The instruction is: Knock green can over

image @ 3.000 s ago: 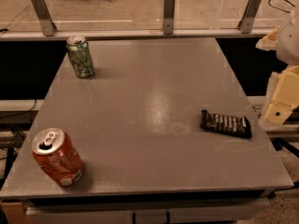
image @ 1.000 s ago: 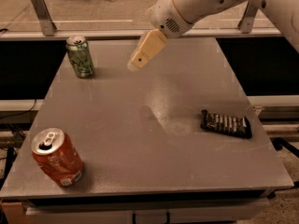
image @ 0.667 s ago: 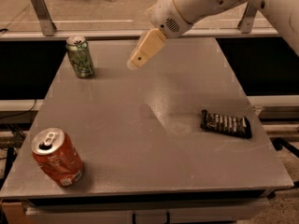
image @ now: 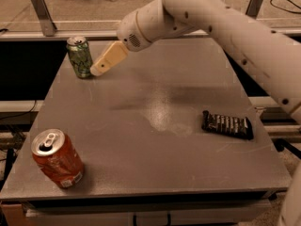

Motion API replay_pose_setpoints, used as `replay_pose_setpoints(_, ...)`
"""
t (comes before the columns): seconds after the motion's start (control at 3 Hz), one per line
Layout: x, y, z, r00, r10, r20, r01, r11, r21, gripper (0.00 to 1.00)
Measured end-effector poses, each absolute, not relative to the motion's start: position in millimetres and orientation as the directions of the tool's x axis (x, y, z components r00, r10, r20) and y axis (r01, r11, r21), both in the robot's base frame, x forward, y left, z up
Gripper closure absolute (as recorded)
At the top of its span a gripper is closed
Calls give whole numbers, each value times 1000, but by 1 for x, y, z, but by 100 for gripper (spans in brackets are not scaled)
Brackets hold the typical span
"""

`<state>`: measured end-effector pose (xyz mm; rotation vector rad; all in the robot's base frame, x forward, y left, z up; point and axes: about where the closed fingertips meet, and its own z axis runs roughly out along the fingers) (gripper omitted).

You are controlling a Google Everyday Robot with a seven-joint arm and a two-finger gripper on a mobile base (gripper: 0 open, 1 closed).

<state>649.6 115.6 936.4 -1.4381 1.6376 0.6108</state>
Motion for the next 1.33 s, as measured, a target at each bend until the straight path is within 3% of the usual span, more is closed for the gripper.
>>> replay_pose_setpoints(1.0,692,216,890,-4,-386,-923,-962,252,-102,0)
replay_pose_setpoints(1.33,696,231,878,-38,-359,-933,-968,246,-55,18)
